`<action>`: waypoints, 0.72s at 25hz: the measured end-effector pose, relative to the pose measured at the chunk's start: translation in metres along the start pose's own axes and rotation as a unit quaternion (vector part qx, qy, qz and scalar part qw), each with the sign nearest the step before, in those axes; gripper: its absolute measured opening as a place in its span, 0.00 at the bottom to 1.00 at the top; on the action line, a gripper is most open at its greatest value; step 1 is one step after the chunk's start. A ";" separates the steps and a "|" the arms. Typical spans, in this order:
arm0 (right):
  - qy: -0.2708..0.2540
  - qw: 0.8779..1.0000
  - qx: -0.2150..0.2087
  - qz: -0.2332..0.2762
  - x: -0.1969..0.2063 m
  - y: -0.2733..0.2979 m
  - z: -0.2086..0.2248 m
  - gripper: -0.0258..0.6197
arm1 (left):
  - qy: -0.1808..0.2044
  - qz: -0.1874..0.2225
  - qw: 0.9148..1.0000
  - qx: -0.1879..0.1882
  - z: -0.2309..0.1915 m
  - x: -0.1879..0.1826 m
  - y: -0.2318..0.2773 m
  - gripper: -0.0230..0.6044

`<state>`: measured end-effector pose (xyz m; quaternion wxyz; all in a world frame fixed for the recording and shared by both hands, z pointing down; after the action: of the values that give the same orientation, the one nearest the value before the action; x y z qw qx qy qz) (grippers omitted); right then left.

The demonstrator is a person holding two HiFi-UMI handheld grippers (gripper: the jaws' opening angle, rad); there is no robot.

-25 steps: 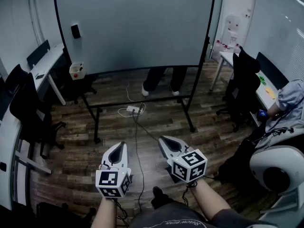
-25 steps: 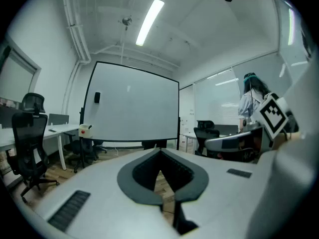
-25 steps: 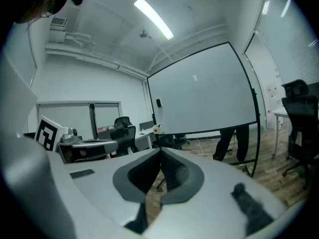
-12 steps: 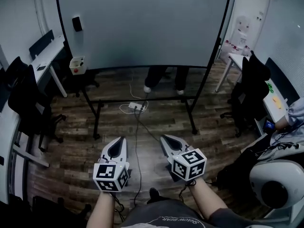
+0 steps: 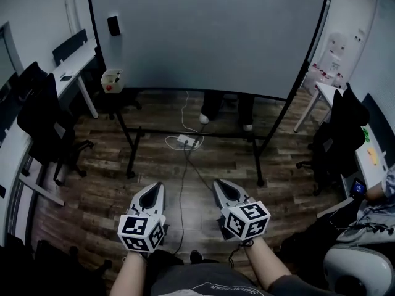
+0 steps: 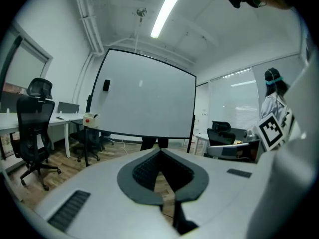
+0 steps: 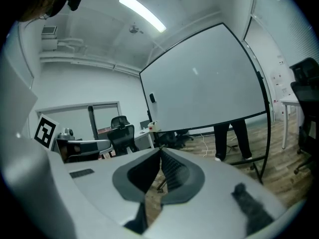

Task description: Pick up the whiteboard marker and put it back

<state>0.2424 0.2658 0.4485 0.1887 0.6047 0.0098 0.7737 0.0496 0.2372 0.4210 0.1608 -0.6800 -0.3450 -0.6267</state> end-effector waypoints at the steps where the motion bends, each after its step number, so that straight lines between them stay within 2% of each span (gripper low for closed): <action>1: 0.001 1.000 -0.006 0.000 -0.002 0.005 -0.001 0.08 | -0.002 -0.001 1.000 -0.005 -0.004 -0.001 0.001 0.06; 5: -0.008 1.000 -0.027 -0.006 -0.006 0.025 -0.010 0.08 | -0.008 0.003 1.000 -0.022 -0.019 -0.005 0.004 0.06; 12: -0.019 1.000 -0.024 -0.004 -0.015 0.064 -0.007 0.08 | -0.008 0.025 0.999 -0.029 -0.054 -0.021 0.030 0.06; 18: -0.032 0.999 -0.028 -0.002 -0.031 0.123 -0.007 0.08 | 0.011 0.034 0.999 -0.028 -0.105 -0.041 0.061 0.06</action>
<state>0.2075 0.1440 0.4476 0.2075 0.6234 -0.0165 0.7537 0.0135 0.1143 0.4113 0.1669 -0.6883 -0.3025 -0.6379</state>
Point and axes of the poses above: the fingertips, and each gripper's own axes: y forward along the fingers, z to its right, x out of its underside, the point moved 4 cm from there along -y, backward along the fingers, and after that the axes turned 4 degrees about x, right-handed, at the moved point
